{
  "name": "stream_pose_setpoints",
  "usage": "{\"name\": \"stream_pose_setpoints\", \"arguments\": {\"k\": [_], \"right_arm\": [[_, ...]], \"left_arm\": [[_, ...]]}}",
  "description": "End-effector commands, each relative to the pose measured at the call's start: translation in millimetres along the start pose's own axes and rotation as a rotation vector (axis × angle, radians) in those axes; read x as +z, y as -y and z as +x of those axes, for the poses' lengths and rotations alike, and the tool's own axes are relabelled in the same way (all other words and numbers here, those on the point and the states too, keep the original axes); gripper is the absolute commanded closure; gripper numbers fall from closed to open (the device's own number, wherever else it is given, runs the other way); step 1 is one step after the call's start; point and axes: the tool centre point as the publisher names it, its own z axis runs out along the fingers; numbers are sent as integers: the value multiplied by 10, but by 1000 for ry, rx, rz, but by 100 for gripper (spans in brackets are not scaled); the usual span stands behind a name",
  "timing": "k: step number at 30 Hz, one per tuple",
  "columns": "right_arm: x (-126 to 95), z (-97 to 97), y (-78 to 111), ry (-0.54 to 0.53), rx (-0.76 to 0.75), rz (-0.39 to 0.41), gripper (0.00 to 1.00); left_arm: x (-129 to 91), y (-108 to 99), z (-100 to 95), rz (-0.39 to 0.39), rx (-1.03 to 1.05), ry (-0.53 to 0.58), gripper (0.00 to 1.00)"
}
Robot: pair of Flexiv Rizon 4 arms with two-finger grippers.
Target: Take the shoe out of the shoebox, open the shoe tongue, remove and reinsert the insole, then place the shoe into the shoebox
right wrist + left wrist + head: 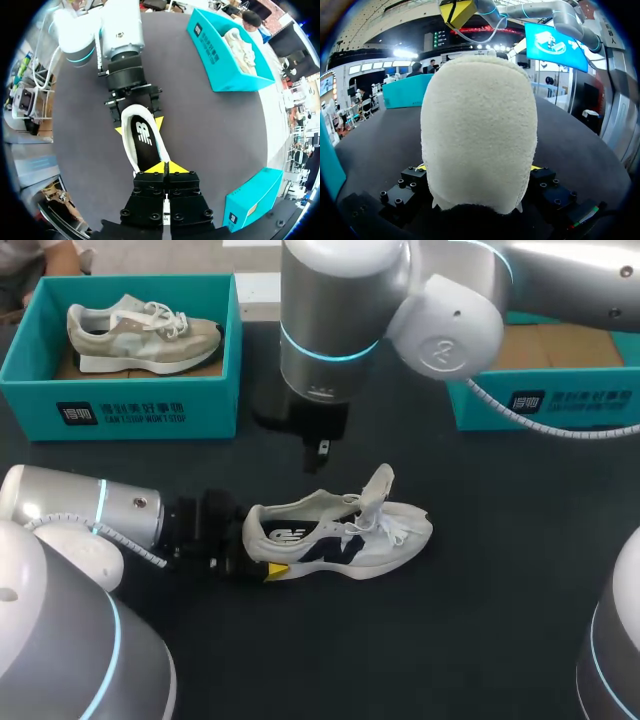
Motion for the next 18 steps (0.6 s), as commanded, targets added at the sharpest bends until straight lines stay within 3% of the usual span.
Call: {"name": "stream_pose_setpoints", "arguments": {"k": [1,3,5,7,18], "right_arm": [[9,10,-10,1,1,2,100],[9,10,-10,1,1,2,100],[181,101,-17,-15,8,-13,100],[317,173,-14,-35,-2,31,100],[747,394,-39,-91,6,-8,100]], "left_arm": [[23,-36,28,0,1,3,100],[23,-36,28,0,1,3,100],[23,-36,28,0,1,3,100],[23,-36,28,0,1,3,100],[23,-36,28,0,1,3,100]]}}
